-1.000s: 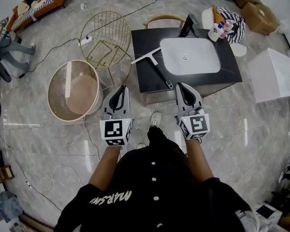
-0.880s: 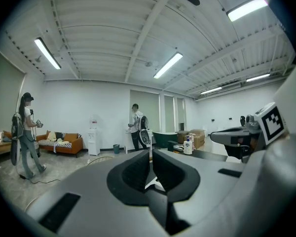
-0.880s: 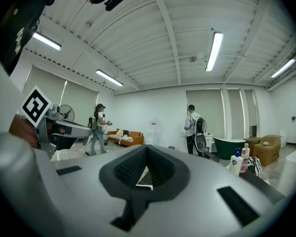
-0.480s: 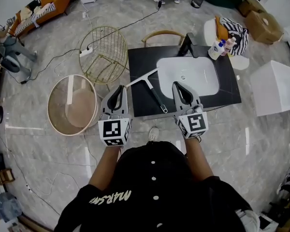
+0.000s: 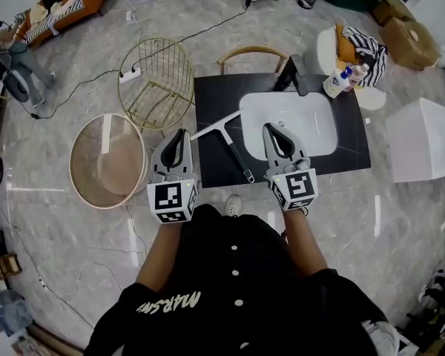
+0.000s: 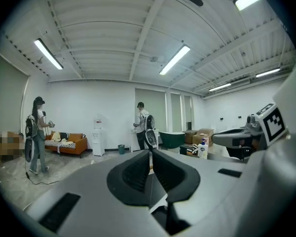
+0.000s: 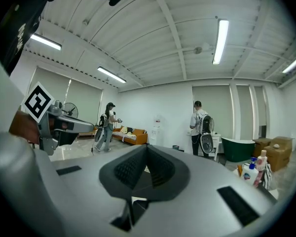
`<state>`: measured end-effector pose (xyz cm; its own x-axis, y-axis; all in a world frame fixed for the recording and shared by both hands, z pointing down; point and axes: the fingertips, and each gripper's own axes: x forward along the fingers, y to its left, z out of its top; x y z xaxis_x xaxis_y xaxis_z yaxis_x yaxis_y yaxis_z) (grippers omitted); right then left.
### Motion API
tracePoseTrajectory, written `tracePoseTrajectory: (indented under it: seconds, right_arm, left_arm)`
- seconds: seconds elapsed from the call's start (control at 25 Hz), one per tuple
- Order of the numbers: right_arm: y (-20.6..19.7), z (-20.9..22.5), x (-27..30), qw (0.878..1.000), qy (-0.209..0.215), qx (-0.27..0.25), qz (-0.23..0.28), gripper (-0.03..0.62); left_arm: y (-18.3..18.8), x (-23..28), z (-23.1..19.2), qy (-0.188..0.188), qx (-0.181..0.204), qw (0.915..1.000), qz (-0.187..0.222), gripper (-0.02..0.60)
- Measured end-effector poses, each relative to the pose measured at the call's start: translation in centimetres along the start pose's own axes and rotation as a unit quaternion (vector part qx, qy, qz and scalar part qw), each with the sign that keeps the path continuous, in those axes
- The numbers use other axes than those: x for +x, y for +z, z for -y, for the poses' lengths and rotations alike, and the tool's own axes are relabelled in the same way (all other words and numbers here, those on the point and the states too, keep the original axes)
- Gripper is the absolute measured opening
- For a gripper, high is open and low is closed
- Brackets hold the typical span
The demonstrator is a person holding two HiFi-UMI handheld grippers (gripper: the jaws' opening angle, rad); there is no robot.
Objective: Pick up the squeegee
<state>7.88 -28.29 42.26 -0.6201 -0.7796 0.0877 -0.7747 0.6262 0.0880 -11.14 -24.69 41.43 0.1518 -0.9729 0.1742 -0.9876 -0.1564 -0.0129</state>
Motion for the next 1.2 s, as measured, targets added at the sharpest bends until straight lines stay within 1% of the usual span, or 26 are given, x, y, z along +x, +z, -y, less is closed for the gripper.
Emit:
tracePoseTrajectory:
  seconds: [0.16,0.28,0.36,0.44,0.52,0.64,0.8,0.96,1.04,1.2]
  right_arm:
    - [-0.4,-0.1,1.7,1.0,-0.001,-0.004,-0.016,-0.003]
    - [-0.4,-0.2,2.7,1.0,-0.008,-0.002,-0.024,-0.003]
    - [-0.9,-0.6,3.5,0.999,-0.006,-0.005,-0.037,-0.003]
    - [-2.6,-0.8,4.5,0.998,0.001,-0.005,-0.064,-0.003]
    - [-5.5,-1.4,5.2,0.994,0.014,-0.001,-0.109,-0.003]
    - [-10.8,-2.1,6.4,0.983,0.039,-0.001,-0.179,-0.003]
    - [-16.7,-4.0,6.8,0.966,0.078,0.011,-0.248,0.0]
    - [-21.2,-5.8,7.2,0.948,0.107,0.02,-0.298,0.058]
    - [-23.1,-6.3,7.4,0.94,0.112,0.025,-0.32,0.078]
    - [-26.5,-7.5,7.7,0.923,0.129,0.037,-0.36,0.14]
  left_arm:
    - [0.1,1.1,-0.8,-0.012,-0.005,0.9999,-0.004,0.025]
    - [0.3,1.8,-1.3,-0.027,0.0,0.9996,-0.01,0.025]
    - [0.2,2.0,-1.9,-0.033,0.0,0.9993,-0.016,0.025]
    - [0.0,2.6,-2.1,-0.041,-0.002,0.9989,-0.022,0.025]
    - [-1.0,2.7,-2.1,-0.046,-0.004,0.9984,-0.034,0.025]
    - [-3.6,3.1,-2.0,-0.051,-0.012,0.997,-0.057,0.025]
    - [-7.0,2.6,-1.5,-0.062,-0.02,0.9933,-0.096,0.025]
    - [-9.6,1.9,-1.2,-0.072,-0.03,0.9894,-0.122,0.023]
    - [-10.9,1.5,-1.2,-0.075,-0.035,0.987,-0.138,0.025]
    - [-13.1,1.4,-0.8,-0.08,-0.046,0.9828,-0.16,0.025]
